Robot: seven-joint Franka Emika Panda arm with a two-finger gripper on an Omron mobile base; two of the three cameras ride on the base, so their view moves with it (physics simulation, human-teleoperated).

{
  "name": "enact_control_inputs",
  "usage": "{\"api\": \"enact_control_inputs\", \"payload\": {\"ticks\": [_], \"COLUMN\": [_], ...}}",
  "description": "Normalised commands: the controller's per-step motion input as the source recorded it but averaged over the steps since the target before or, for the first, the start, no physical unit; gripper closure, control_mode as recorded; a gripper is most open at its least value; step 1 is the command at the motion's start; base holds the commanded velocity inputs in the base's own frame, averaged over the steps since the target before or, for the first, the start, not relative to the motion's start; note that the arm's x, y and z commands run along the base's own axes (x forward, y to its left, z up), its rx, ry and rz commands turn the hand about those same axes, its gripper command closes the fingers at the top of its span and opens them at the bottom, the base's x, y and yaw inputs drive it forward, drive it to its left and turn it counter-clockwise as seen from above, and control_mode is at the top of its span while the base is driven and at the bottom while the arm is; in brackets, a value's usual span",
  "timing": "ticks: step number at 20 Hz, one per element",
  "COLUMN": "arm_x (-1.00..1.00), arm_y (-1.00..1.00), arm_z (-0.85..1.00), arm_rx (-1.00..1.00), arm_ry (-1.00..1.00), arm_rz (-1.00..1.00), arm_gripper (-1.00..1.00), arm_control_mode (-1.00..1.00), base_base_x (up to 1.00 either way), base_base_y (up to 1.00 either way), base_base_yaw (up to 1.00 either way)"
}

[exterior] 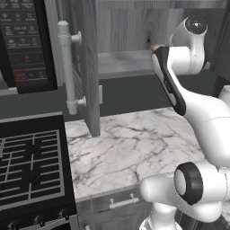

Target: Pick up the bowls from the cabinet and place each bowl in front of a stool on the dining counter.

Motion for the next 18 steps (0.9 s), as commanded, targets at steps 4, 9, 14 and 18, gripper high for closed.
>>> {"api": "enact_control_inputs", "payload": {"ticks": [4,9,14,18], "arm_x": [-1.0,-1.0,-1.0,-1.0], "arm_y": [0.41,0.3,0.27,0.22], "arm_z": [-0.05,0.0,0.03,-0.13], "arm_rx": [0.0,0.0,0.0,0.0], "arm_ry": [-0.08,-0.24,-0.21,0.04], "arm_rz": [0.08,0.06,0.05,0.04], "arm_gripper": [1.0,1.0,1.0,1.0], "arm_control_mode": [-1.0,-1.0,-1.0,-1.0], "base_base_x": [0.0,0.0,0.0,0.0], "base_base_y": [0.0,0.0,0.0,0.0], "base_base_yaw": [0.0,0.0,0.0,0.0]}}
